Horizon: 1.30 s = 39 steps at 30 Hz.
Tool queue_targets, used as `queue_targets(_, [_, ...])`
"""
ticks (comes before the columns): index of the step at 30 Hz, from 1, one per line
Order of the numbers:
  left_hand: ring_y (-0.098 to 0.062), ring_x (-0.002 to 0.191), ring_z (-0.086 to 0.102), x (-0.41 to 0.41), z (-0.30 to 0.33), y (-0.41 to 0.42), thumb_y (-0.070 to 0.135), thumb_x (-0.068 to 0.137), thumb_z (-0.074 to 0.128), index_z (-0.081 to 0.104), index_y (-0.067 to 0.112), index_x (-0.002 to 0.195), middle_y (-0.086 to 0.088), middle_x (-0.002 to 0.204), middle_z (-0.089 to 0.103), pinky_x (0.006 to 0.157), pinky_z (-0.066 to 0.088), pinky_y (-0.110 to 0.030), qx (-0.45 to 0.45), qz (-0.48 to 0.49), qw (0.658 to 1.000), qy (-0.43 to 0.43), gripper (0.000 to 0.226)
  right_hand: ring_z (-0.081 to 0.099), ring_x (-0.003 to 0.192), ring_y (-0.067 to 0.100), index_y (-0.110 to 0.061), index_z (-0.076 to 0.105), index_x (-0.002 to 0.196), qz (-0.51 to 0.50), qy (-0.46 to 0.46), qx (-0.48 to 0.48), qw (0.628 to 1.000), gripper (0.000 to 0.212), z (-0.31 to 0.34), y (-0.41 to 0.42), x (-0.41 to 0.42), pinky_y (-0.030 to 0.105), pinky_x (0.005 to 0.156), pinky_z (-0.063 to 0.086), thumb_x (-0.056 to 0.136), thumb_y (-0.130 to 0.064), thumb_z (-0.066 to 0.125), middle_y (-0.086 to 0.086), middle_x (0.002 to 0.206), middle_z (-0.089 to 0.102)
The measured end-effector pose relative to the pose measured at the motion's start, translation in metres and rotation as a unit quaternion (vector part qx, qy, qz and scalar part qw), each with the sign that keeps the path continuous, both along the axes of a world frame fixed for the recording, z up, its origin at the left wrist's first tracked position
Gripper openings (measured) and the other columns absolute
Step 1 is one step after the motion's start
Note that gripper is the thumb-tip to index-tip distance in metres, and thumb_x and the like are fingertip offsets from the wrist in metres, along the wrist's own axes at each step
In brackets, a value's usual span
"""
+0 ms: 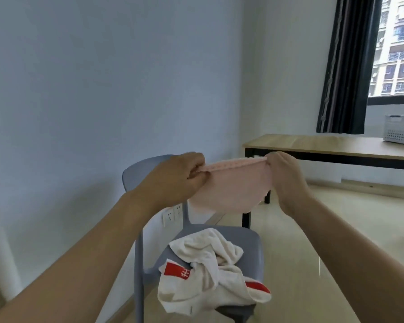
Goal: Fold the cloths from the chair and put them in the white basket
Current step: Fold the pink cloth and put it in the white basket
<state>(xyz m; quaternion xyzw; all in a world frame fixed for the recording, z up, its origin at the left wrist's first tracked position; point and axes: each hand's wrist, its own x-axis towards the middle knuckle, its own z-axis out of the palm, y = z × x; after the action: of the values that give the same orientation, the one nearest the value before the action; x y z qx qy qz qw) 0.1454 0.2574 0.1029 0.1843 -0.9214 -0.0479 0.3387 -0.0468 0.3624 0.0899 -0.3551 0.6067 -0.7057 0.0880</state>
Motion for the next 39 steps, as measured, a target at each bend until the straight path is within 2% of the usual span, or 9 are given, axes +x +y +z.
queue_targets(4, [-0.007,0.063,0.045,0.018,-0.071,0.015,0.029,0.092,0.057,0.056,0.013,0.079,0.000,0.071,0.049,0.061,0.039,-0.022,0.259,-0.053,0.947,-0.183,0.020,0.039,0.055,0.014,-0.013,0.045,0.066,0.056,0.031,0.250,0.966,0.028,-0.077,0.021,0.008,0.027,0.053,0.034,0.093,-0.012,0.042,0.002,0.064,0.041])
queue_targets(8, [-0.015,0.078,0.061,0.019,-0.166,0.013,0.023,0.090,0.061,0.056,0.018,0.083,-0.003,0.086,0.056,0.072,0.059,-0.031,0.463,-0.058,0.824,-0.320,0.010,0.060,0.059,0.023,-0.001,0.059,0.092,0.167,0.035,0.566,0.807,0.019,-0.161,0.032,0.005,0.035,0.063,0.060,0.088,-0.002,0.040,0.012,0.075,0.059])
queue_targets(10, [-0.017,0.072,0.062,0.013,-0.191,0.006,0.022,0.092,0.059,0.055,0.018,0.085,-0.004,0.083,0.057,0.071,0.059,-0.035,0.483,-0.039,0.808,-0.334,0.009,0.065,0.065,0.029,0.006,0.060,0.106,0.168,0.019,0.602,0.781,0.029,-0.180,0.025,0.000,0.040,0.068,0.061,0.086,0.000,0.038,0.018,0.081,0.063])
queue_targets(12, [-0.016,0.067,0.059,0.001,-0.199,-0.009,0.023,0.092,0.055,0.053,0.017,0.087,-0.004,0.080,0.056,0.066,0.054,-0.035,0.453,-0.005,0.839,-0.300,0.009,0.067,0.078,0.033,0.007,0.061,0.104,0.164,0.040,0.592,0.788,0.026,-0.182,0.010,-0.008,0.040,0.074,0.060,0.089,0.002,0.041,0.021,0.092,0.066])
queue_targets(17, [-0.021,0.075,0.055,-0.039,-0.201,-0.066,0.018,0.089,0.048,0.051,0.015,0.076,-0.003,0.078,0.056,0.055,0.038,-0.026,0.354,0.120,0.919,-0.123,0.013,0.061,0.079,0.024,-0.008,0.058,0.094,0.061,0.047,0.433,0.898,0.018,-0.178,-0.053,-0.034,0.029,0.060,0.056,0.093,-0.005,0.040,0.011,0.090,0.061])
queue_targets(21, [-0.025,0.082,0.055,-0.068,-0.238,-0.114,0.017,0.086,0.044,0.046,0.014,0.074,-0.008,0.091,0.062,0.064,0.041,-0.032,0.344,0.183,0.911,-0.138,0.012,0.059,0.087,0.023,-0.007,0.061,0.102,0.031,0.090,0.438,0.894,0.023,-0.205,-0.109,-0.049,0.039,0.083,0.056,0.094,-0.008,0.039,0.008,0.092,0.061])
queue_targets(27, [-0.015,0.069,0.042,-0.082,-0.282,-0.140,0.022,0.095,0.037,0.040,0.020,0.081,0.003,0.079,0.047,0.055,0.032,-0.030,0.420,0.177,0.875,-0.166,0.015,0.044,0.065,0.015,-0.003,0.060,0.110,0.047,0.028,0.494,0.867,0.027,-0.250,-0.140,-0.063,0.024,0.056,0.038,0.092,-0.007,0.040,0.005,0.081,0.052])
queue_targets(33, [-0.016,0.075,0.046,-0.080,-0.286,-0.145,0.021,0.096,0.035,0.046,0.022,0.086,0.001,0.085,0.051,0.063,0.037,-0.030,0.473,0.151,0.864,-0.086,0.015,0.046,0.074,0.022,-0.004,0.061,0.102,0.124,-0.070,0.445,0.884,0.023,-0.237,-0.134,-0.064,0.032,0.065,0.043,0.083,-0.004,0.048,0.011,0.085,0.054])
queue_targets(39, [-0.013,0.107,0.049,-0.076,-0.223,-0.128,0.023,0.103,0.030,0.055,0.020,0.121,0.001,0.123,0.049,0.094,0.041,-0.028,0.382,0.097,0.917,-0.055,0.031,0.063,0.084,0.019,-0.016,0.063,0.088,0.149,-0.003,0.360,0.921,0.017,-0.183,-0.107,-0.054,0.026,0.069,0.052,0.093,-0.011,0.048,0.007,0.092,0.066])
